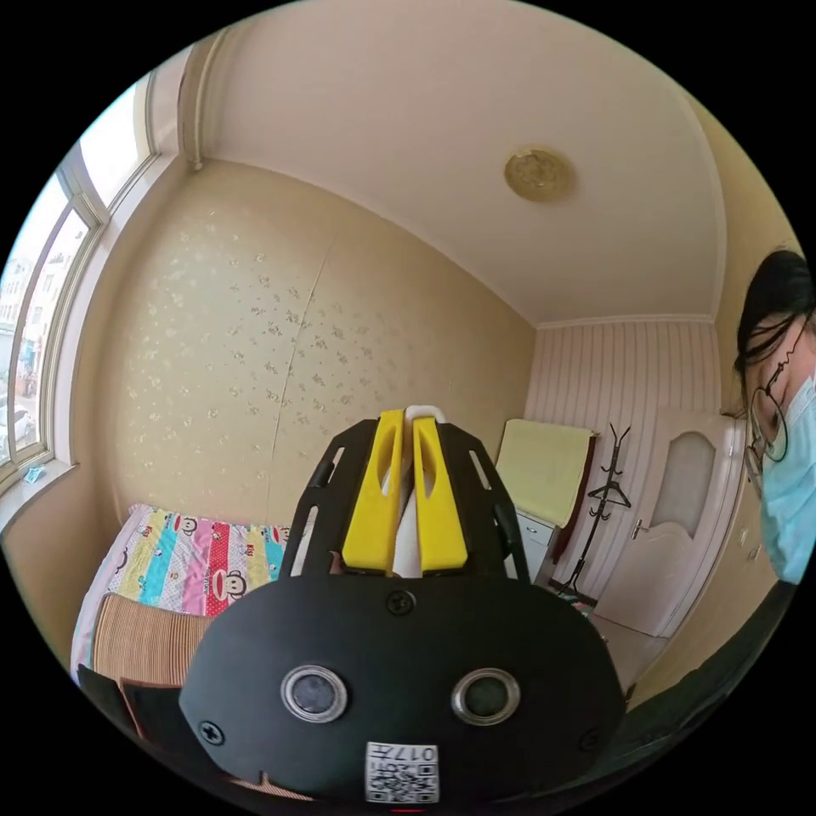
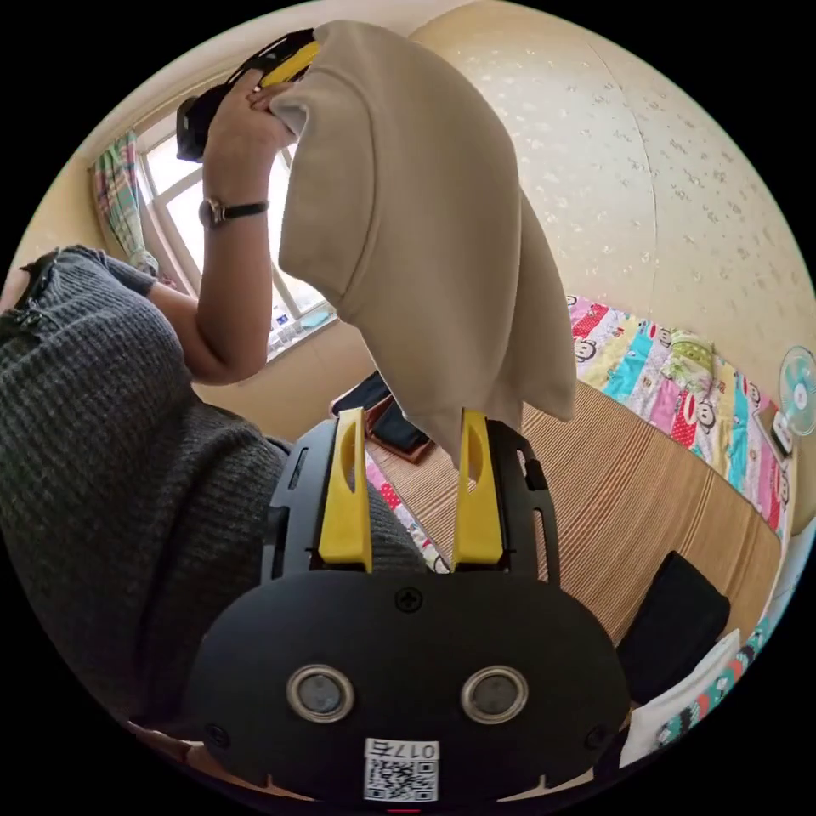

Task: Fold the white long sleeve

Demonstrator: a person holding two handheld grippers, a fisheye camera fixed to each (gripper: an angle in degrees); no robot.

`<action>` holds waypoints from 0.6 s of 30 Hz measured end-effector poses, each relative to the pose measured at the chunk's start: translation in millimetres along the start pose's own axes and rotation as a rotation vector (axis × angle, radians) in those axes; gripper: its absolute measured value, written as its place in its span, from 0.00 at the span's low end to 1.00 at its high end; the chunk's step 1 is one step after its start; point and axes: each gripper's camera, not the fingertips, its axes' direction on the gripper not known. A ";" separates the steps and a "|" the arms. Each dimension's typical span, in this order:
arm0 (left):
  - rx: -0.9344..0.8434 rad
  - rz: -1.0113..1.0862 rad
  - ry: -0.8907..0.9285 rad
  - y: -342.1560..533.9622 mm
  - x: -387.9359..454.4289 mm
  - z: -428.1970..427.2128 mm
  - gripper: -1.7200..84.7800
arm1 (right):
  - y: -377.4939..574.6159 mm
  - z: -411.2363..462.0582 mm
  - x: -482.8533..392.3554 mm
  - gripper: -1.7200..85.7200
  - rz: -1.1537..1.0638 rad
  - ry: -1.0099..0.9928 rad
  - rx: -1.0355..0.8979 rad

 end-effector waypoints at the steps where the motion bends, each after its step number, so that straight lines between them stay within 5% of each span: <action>1: 0.008 -0.004 0.006 -5.9 -1.3 -2.0 0.01 | -3.4 3.5 -10.9 0.20 -0.013 0.070 -0.016; 5: 0.051 -0.042 0.044 -44.7 -20.4 -20.1 0.01 | -5.4 9.8 -29.5 0.12 -0.008 0.190 -0.034; 11: 0.013 0.093 -0.043 -94.8 -80.0 -44.9 0.01 | 6.7 -86.5 -2.5 0.09 0.297 0.496 0.287; 13: -0.069 0.103 0.028 -108.6 -117.1 -40.9 0.02 | 19.1 -142.6 3.3 0.08 0.415 0.582 0.530; 18: -0.280 -0.119 0.390 -91.8 -239.2 -27.9 0.02 | 27.4 -194.7 -19.6 0.08 0.439 0.664 0.785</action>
